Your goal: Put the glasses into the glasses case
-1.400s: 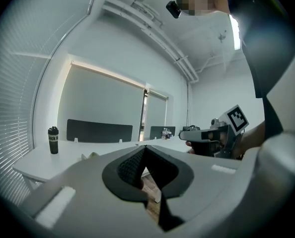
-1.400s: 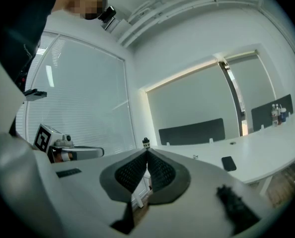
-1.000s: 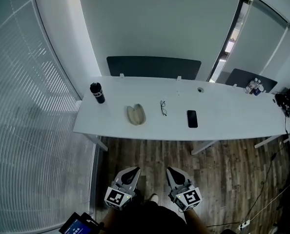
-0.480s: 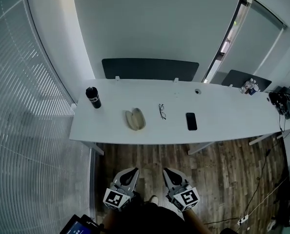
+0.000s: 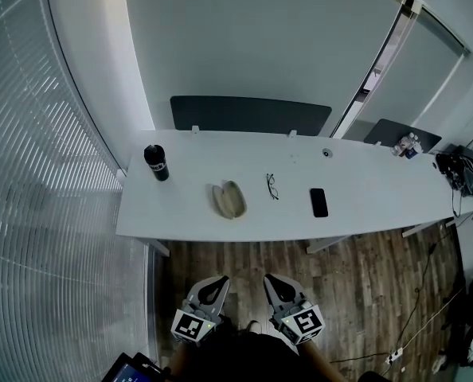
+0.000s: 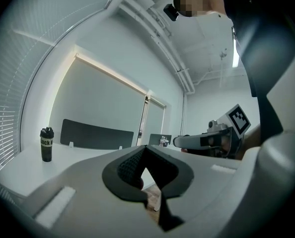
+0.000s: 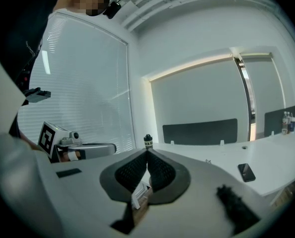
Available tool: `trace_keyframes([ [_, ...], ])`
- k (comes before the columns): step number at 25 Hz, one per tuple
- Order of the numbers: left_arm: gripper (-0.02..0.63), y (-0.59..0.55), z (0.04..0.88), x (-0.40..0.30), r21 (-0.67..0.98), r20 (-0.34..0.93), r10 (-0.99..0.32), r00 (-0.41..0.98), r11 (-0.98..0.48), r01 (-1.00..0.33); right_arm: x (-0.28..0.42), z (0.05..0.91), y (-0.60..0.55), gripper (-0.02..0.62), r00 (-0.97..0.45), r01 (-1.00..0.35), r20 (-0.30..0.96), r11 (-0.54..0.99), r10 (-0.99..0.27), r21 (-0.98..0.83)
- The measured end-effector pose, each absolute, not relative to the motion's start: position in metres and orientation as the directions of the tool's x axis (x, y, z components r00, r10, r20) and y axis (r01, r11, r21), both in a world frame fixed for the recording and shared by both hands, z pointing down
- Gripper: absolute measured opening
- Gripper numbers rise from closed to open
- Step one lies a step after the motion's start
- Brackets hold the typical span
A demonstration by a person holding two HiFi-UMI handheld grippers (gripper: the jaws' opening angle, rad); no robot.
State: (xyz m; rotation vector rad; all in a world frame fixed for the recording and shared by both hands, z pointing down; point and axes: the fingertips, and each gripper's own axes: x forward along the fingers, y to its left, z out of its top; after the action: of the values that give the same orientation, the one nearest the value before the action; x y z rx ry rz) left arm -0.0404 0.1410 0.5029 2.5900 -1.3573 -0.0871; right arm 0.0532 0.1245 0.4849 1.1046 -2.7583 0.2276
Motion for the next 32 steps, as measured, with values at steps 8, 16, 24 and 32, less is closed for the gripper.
trace_keyframes([
  [8,0.006,0.125,0.503,-0.066,0.193,0.046,-0.82,0.571,-0.554,-0.81,0.038,0.48,0.106,0.006,-0.699,-0.711,0.195,0.697,-0.688,-0.093],
  [16,0.006,0.088,0.497,-0.055,0.18,0.045,-0.843,0.536,-0.52,-0.835,0.051,0.489,0.07,0.006,-0.731,-0.679,0.2,0.727,-0.653,-0.107],
  [24,0.007,0.055,0.501,-0.022,0.171,0.125,-0.831,0.542,-0.52,-0.837,0.079,0.489,0.019,0.006,-0.744,-0.665,0.181,0.736,-0.643,-0.122],
  [32,0.007,0.025,0.498,0.0,0.15,0.133,-0.842,0.523,-0.504,-0.85,0.112,0.501,-0.009,0.006,-0.746,-0.665,0.188,0.729,-0.639,-0.159],
])
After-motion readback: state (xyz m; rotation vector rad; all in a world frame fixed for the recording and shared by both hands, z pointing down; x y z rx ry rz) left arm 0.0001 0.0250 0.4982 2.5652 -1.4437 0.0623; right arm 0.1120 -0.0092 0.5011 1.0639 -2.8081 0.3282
